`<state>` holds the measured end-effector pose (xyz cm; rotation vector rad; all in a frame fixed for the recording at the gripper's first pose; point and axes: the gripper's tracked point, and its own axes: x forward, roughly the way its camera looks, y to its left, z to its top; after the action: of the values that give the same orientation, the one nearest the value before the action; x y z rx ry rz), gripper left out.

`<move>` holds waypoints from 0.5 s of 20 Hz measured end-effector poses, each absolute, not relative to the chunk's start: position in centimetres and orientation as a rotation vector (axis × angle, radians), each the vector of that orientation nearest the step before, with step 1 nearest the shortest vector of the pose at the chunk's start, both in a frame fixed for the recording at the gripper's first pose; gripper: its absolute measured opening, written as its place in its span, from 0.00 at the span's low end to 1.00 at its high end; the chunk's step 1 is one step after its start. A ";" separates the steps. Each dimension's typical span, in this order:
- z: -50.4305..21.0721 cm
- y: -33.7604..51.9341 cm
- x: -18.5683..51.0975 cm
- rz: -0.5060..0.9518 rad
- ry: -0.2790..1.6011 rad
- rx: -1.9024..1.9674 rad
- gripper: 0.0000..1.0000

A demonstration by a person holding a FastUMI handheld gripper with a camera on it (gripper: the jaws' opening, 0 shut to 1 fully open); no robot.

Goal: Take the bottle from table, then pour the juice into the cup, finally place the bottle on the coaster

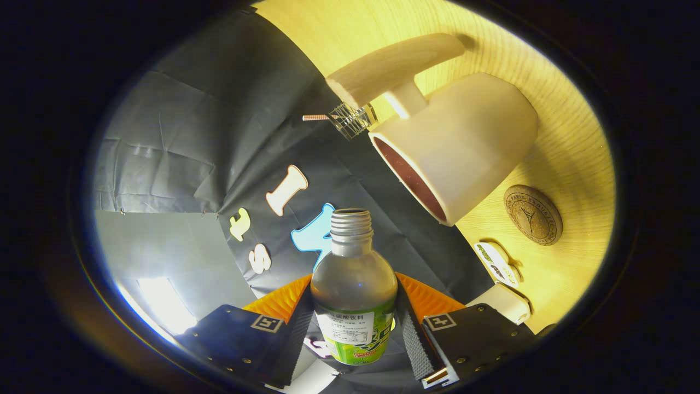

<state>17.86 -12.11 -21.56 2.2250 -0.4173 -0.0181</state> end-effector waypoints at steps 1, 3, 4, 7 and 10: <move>-21.6 -12.2 17.8 -0.019 -0.419 2.226 0.79; -21.5 -12.1 17.7 -0.018 -0.412 2.220 0.79; -21.4 -12.2 17.7 -0.018 -0.407 2.207 0.79; -21.2 -12.3 17.8 -0.029 -0.354 2.127 0.79; -20.6 -12.4 18.0 -0.025 -0.287 1.989 0.78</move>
<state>18.04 -12.36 -20.61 1.9889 -0.2867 -0.0250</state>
